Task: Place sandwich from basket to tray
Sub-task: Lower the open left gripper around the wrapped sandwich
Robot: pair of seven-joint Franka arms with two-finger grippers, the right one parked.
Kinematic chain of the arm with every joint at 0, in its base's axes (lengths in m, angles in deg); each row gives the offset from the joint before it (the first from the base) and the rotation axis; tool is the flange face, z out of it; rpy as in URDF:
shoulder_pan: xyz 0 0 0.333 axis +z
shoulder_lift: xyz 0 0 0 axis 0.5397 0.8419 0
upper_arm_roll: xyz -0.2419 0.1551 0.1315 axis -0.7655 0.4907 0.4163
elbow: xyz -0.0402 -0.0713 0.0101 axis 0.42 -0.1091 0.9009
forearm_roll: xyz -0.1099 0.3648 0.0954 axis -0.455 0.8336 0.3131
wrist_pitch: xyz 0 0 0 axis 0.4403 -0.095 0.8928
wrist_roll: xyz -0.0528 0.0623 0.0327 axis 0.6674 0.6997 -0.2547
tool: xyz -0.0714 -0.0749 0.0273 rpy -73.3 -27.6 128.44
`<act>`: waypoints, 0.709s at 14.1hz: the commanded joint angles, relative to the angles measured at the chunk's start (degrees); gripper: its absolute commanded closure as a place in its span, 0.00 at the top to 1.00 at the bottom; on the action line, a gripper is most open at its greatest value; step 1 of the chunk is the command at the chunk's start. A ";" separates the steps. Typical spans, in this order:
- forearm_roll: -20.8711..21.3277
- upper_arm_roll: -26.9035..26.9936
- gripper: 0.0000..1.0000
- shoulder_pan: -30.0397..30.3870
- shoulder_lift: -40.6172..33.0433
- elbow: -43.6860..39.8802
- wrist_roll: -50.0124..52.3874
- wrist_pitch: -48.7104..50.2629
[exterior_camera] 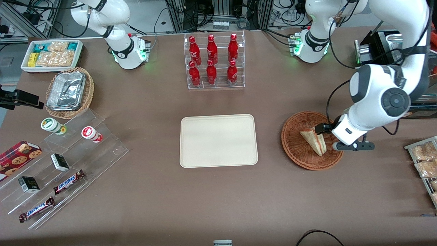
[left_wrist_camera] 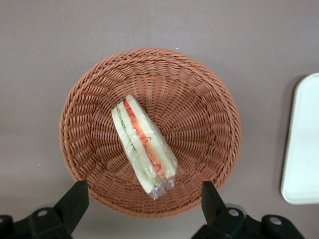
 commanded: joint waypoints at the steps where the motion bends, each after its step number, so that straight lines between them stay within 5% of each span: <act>1: 0.07 0.15 1.00 -0.28 -6.18 11.15 6.84 -9.43; 10: 0.07 0.06 1.00 -1.95 -4.70 15.05 38.14 -17.11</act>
